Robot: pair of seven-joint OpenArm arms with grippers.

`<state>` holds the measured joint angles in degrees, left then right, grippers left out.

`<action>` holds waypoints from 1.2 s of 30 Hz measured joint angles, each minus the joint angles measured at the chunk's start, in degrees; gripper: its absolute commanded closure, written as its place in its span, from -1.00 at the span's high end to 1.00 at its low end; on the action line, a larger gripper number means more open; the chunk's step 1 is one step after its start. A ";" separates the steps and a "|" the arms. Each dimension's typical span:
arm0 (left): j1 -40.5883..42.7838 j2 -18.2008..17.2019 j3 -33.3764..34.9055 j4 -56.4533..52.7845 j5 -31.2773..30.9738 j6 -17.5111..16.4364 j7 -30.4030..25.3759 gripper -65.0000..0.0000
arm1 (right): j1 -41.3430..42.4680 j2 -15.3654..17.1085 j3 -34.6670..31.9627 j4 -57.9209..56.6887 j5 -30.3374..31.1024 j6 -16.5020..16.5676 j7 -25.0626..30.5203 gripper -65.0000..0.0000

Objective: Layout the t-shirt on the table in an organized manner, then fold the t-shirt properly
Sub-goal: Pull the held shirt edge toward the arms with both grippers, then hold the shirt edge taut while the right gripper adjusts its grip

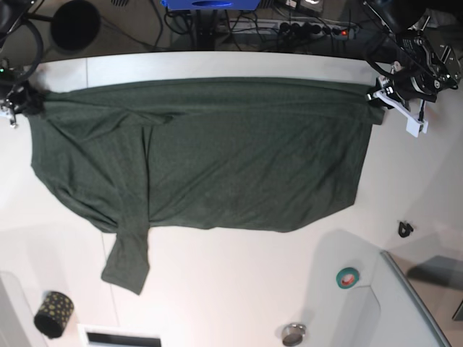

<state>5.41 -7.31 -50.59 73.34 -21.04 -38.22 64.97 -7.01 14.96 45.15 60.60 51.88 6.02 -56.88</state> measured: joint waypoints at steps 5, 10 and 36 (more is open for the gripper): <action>0.48 -0.02 0.00 0.00 -0.15 0.00 0.00 -1.00 | -1.64 -2.95 3.19 5.86 0.35 7.34 0.11 0.20; 0.50 0.00 0.00 0.02 -0.17 0.00 0.02 -1.00 | -6.29 -5.11 5.84 11.10 -0.26 7.56 -0.26 0.21; 0.28 -0.02 0.00 0.02 -0.17 0.04 0.00 -1.00 | -7.17 -12.13 5.95 8.90 1.27 14.45 7.41 0.20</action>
<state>5.69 -7.33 -50.59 73.36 -21.21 -38.17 64.97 -14.17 2.83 51.09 69.49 53.15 20.47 -49.47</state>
